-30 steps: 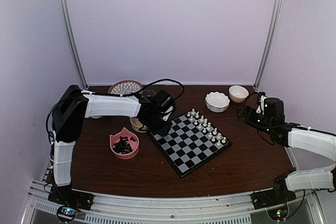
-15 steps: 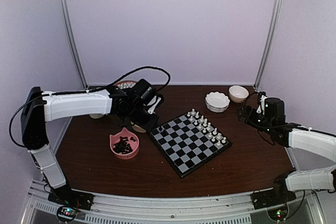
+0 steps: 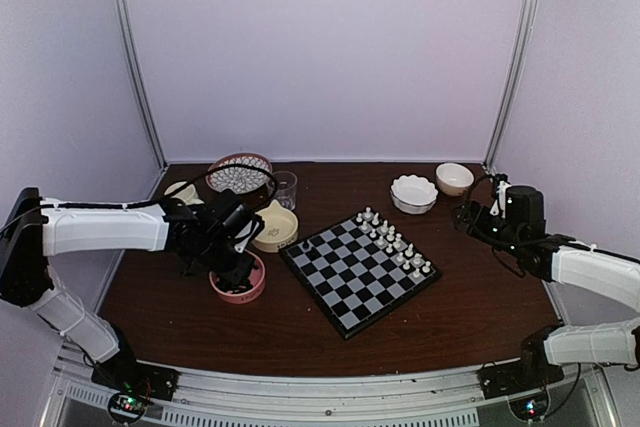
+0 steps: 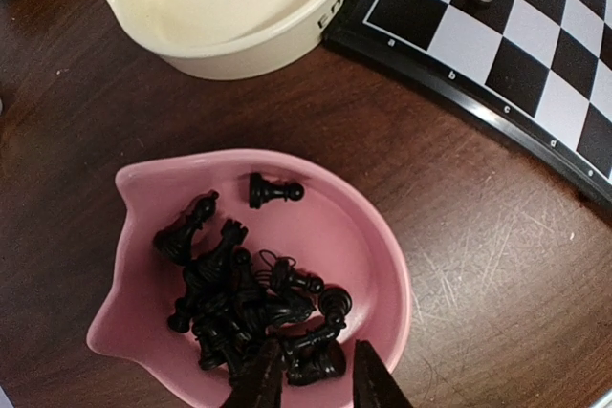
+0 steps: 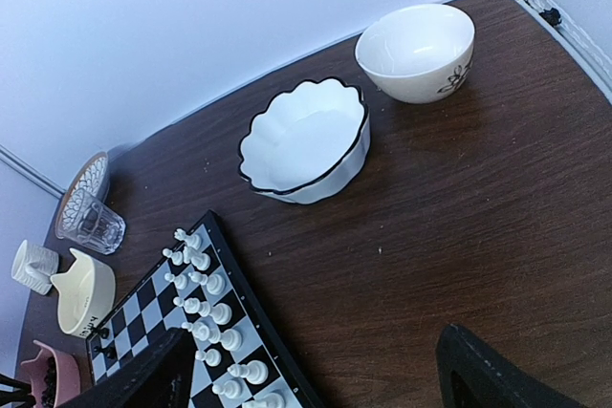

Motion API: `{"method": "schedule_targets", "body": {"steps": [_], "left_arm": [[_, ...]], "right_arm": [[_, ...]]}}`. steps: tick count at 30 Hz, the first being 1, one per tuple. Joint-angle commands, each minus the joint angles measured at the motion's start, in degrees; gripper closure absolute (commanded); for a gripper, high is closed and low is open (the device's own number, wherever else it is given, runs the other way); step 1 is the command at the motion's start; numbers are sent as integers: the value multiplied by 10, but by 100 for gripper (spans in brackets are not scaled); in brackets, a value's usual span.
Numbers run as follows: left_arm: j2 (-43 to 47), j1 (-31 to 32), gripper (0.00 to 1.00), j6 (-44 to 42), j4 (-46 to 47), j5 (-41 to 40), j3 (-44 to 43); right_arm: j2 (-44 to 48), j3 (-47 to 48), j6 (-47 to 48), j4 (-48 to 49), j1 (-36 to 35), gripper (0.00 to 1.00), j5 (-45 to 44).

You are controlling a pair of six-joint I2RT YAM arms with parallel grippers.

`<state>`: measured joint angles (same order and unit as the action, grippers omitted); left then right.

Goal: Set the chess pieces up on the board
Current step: Pick up the pawn from the storage box.

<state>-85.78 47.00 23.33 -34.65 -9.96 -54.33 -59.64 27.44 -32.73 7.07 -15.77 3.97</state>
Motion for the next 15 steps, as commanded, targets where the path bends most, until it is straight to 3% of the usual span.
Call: {"method": "schedule_targets", "body": {"steps": [1,15], "left_arm": [[7,-6,73,2,24,6,5],[-45,-6,76,-4,22,18,-13]], "right_arm": [[-4,0,7,0,-2,9,-14],[-3,1,8,-2,-2,9,-14]]}}
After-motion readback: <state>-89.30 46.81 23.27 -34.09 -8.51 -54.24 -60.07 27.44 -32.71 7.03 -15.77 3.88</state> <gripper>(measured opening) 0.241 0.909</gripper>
